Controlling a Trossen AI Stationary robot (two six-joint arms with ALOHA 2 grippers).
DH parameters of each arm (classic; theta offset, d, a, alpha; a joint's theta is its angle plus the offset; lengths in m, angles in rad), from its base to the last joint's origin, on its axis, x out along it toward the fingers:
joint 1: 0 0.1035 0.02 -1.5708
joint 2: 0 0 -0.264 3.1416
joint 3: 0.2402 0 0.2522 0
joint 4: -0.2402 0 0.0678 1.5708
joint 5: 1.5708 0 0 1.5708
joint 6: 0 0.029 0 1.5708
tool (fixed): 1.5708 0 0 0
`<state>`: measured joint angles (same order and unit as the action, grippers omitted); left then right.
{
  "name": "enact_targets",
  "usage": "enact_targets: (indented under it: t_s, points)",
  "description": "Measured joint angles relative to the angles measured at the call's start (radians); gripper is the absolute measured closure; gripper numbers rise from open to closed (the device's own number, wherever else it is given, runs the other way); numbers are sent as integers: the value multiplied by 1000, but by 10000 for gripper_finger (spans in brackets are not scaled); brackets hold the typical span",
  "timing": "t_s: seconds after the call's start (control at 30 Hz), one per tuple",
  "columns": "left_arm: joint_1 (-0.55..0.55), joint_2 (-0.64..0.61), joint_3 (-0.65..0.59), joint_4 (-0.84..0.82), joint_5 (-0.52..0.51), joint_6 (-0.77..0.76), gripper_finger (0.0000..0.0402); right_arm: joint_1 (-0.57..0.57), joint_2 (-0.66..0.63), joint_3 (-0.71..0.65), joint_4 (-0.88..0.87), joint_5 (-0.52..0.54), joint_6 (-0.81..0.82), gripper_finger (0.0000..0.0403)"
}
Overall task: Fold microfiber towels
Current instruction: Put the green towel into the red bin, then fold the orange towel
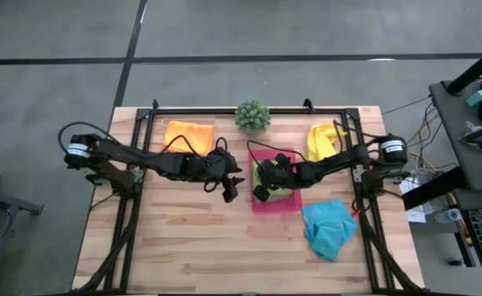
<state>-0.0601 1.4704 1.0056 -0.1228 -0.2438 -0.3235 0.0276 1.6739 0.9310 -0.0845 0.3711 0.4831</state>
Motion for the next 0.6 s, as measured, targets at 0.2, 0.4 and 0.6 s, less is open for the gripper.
enact_targets:
  t_s: [0.2, 0.4, 0.6]
  points:
    - [0, -15, 1, -61, -1, 1, 253, -9, 29, 0, 11, -31, 2, 394]
    - [1, -11, 0, -215, -43, 51, 253, -8, -71, 1, -17, -31, 2, 394]
    - [35, -11, 0, -441, -76, 222, 253, -1, -193, 1, -79, -31, -21, 394]
